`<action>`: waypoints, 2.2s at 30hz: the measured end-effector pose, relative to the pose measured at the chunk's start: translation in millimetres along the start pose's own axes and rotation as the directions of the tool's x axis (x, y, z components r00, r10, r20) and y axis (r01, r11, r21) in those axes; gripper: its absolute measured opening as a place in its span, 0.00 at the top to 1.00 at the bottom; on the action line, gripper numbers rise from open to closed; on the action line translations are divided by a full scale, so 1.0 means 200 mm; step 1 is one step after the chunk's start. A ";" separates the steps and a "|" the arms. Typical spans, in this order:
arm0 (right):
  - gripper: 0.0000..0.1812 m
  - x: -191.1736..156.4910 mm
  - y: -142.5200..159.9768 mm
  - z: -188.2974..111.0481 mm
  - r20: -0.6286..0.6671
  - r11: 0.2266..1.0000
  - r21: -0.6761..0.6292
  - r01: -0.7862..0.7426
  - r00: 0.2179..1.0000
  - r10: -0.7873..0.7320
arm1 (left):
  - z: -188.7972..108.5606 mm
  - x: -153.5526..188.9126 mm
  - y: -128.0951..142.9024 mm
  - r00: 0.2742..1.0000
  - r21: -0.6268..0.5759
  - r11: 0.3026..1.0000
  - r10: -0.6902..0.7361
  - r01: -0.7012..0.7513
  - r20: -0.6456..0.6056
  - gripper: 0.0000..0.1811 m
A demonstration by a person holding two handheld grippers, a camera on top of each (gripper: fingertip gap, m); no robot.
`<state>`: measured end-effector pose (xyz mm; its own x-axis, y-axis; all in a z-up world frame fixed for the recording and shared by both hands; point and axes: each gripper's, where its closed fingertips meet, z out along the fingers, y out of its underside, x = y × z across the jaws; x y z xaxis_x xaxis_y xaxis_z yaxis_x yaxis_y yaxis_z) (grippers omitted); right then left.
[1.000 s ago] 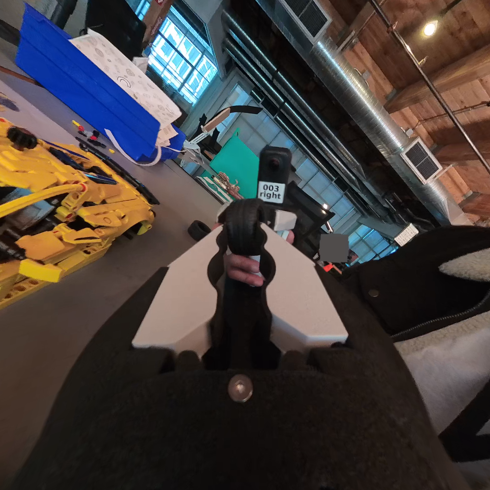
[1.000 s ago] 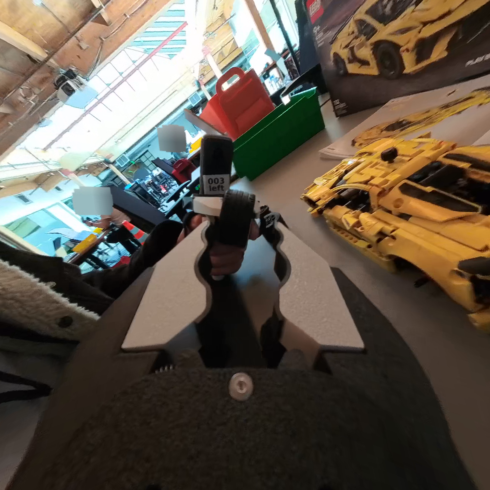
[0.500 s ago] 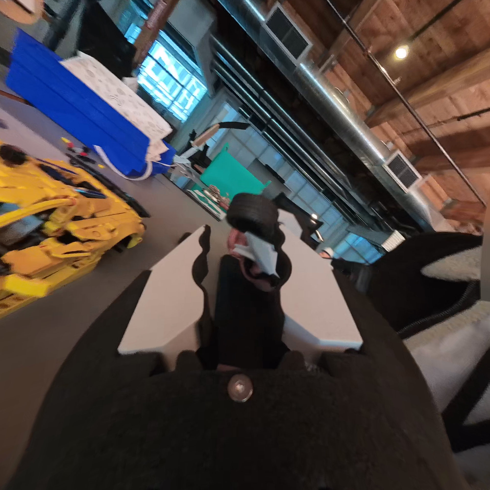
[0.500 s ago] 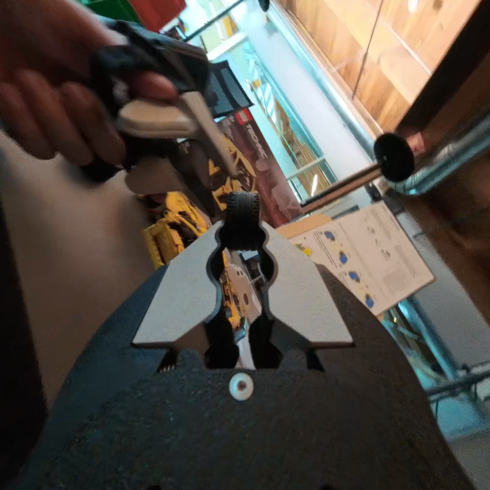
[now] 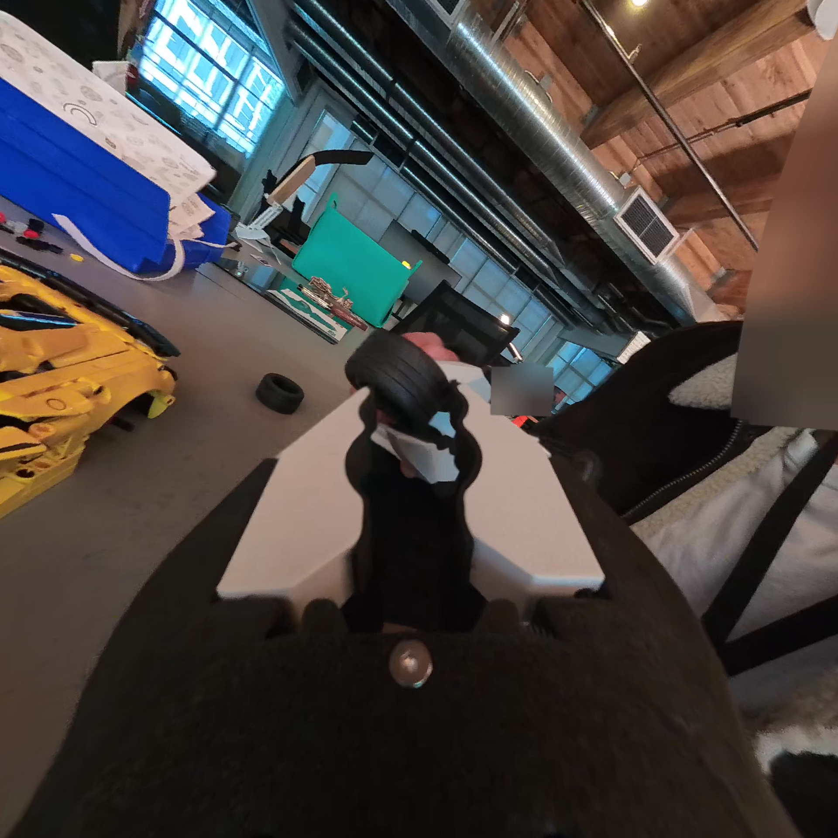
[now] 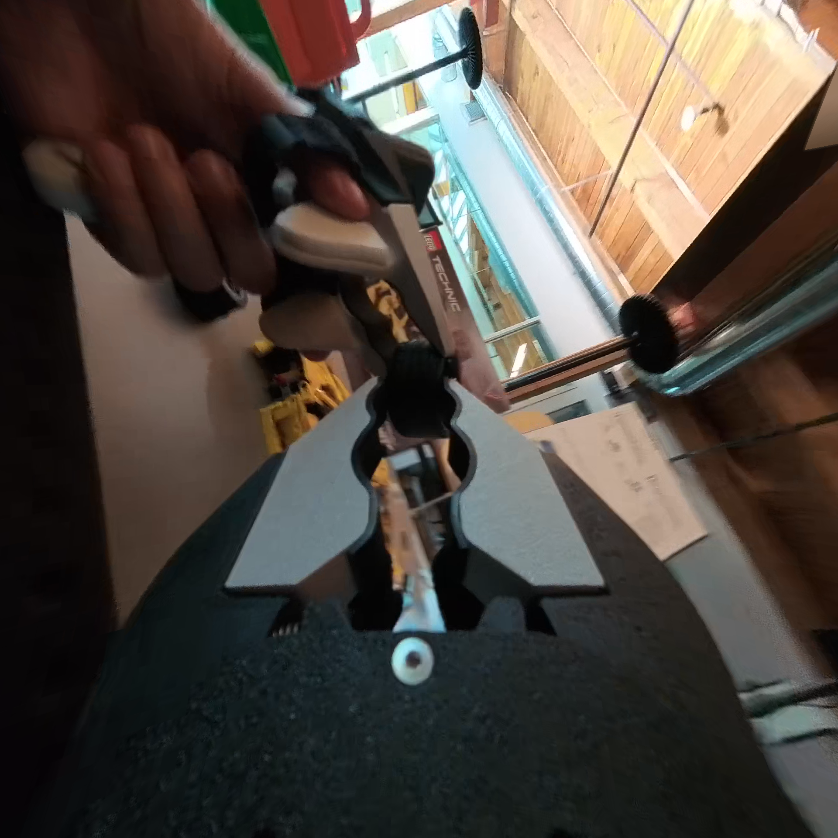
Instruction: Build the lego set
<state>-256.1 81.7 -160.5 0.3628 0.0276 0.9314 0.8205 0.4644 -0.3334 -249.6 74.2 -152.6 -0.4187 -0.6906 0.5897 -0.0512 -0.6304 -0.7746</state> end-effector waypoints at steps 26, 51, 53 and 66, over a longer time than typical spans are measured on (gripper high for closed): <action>0.89 -0.04 0.18 -0.02 0.237 -0.138 -0.449 -0.883 -0.267 0.934 | 0.00 -0.10 0.03 0.995 -0.030 0.996 -0.077 0.080 0.064 0.88; 0.89 -0.16 0.33 -0.02 0.058 -0.257 -0.529 -0.809 -0.337 0.940 | -0.03 -0.31 0.06 0.937 -0.013 0.991 -0.122 0.133 0.328 0.96; 0.89 -0.14 0.32 -0.02 0.072 -0.247 -0.522 -0.816 -0.331 0.941 | -0.03 -0.31 0.06 0.936 -0.014 0.993 -0.103 0.114 0.337 0.96; 0.89 -0.14 0.32 -0.03 0.076 -0.322 -0.535 -0.781 -0.425 0.902 | -0.03 -0.32 0.06 0.917 -0.048 0.998 -0.019 0.041 0.399 0.97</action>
<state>-212.4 105.6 -209.3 0.5524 0.4747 -0.6852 -0.3114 -0.6450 -0.6979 -228.8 112.7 -201.6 -0.0211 -0.7626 0.6465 -0.1115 -0.6408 -0.7595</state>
